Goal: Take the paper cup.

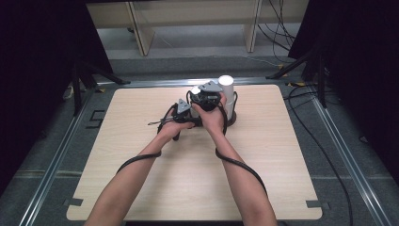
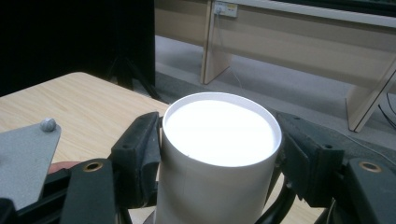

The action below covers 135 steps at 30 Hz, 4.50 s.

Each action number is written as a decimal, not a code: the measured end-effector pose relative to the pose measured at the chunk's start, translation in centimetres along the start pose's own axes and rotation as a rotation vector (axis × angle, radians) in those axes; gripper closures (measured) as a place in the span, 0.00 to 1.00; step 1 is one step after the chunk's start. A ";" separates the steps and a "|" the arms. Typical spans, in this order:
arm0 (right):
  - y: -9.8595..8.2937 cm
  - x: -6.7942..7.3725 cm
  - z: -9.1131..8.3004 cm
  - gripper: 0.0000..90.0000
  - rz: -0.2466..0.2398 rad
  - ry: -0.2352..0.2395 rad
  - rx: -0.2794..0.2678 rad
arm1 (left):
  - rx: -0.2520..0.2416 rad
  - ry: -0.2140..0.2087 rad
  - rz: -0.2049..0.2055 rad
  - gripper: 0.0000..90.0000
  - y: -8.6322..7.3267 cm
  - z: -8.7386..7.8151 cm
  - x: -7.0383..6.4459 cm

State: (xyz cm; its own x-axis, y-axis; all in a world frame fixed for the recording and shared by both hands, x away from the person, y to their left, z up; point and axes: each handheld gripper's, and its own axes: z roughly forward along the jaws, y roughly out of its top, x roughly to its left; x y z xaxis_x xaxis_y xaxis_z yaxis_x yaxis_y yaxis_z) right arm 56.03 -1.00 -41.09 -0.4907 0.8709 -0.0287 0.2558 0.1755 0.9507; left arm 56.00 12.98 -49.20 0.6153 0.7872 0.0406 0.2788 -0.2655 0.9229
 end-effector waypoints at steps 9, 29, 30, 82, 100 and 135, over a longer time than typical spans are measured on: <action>0.2 -0.2 -0.3 0.40 -0.007 0.000 -0.018 | 0.006 -0.006 0.020 0.25 0.0 0.0 -0.1; 0.4 0.0 0.0 0.37 -0.024 -0.026 0.032 | -0.008 -0.016 -0.006 0.24 0.1 -0.1 -0.1; 0.4 -0.1 0.0 0.37 -0.028 -0.028 0.027 | -0.008 -0.016 -0.006 0.24 0.1 -0.1 -0.1; 4.6 -0.7 -3.7 0.41 0.066 0.023 -0.157 | -0.023 0.010 0.022 0.19 0.3 -0.6 -0.7; 5.5 -1.3 -6.4 0.41 0.102 0.073 -0.224 | -0.021 -0.011 0.048 0.14 0.1 -3.8 -0.3; -3.0 -3.6 -13.3 0.41 0.466 0.255 -0.146 | -0.166 -0.108 0.118 0.13 -3.1 -17.2 -3.4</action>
State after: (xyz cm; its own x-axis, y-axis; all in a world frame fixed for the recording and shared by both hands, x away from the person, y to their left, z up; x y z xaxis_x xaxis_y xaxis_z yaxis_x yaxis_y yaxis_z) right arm 45.93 -10.77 -39.71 -0.5442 0.6992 0.4636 0.3848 -0.2830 0.8785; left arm 40.38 20.72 -45.66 0.7142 0.6898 0.1188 0.0810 -0.2500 0.9648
